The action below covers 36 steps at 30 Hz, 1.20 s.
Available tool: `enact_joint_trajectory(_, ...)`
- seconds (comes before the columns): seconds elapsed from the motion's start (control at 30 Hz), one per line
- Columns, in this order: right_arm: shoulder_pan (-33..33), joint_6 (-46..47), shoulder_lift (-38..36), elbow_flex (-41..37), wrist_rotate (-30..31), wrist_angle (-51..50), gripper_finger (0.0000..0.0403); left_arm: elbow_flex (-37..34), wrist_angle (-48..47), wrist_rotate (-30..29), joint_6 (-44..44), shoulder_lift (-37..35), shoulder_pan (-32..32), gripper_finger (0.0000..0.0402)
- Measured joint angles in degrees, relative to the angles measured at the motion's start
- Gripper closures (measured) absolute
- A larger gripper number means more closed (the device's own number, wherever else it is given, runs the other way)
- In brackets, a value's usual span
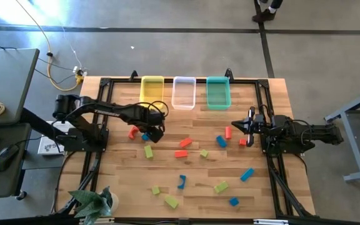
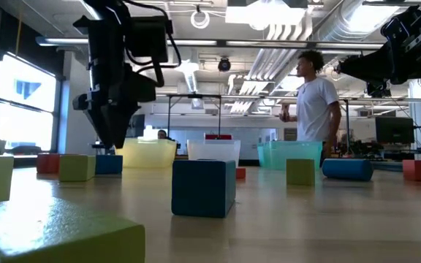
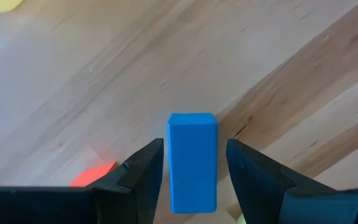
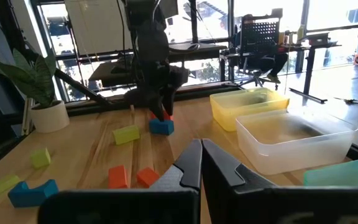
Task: Sort & place blocks by color
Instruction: Put the blue block into the yellow bin
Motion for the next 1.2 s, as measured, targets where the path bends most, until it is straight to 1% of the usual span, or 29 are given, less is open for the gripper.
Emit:
enact_joint_trajectory(0.4, -0.02, -0.01, -0.01, 0.00, 0.00, 0.00, 0.0403, 0.00, 0.40, 0.04, -0.02, 4.35, 0.00, 0.0236)
enact_joint_trajectory(0.63, -0.01, -0.01, 0.00, 0.00, 0.00, 0.00, 0.0403, 0.00, 0.65, 1.78, 0.71, 7.69, 0.04, 0.0236)
enact_joint_trajectory(0.77, -0.02, -0.01, 0.01, 0.00, 0.00, 0.00, 0.0403, 0.18, 0.81, 2.39, 2.63, 9.13, 0.04, 0.0252)
enact_joint_trajectory(0.93, -0.02, -0.01, 0.00, 0.00, 0.00, 0.00, 0.0403, 0.17, 0.67, 2.36, 3.91, 8.81, 0.05, 0.0296)
enact_joint_trajectory(1.1, -0.01, 0.00, 0.00, 0.00, -0.01, 0.00, 0.0403, -0.08, 0.80, 2.59, 5.43, 7.54, 0.11, 0.0297)
enact_joint_trajectory(1.2, 0.00, -0.01, -0.01, 0.00, 0.00, 0.00, 0.0403, -0.09, 1.03, 2.86, 5.73, 5.36, 0.09, 0.0297)
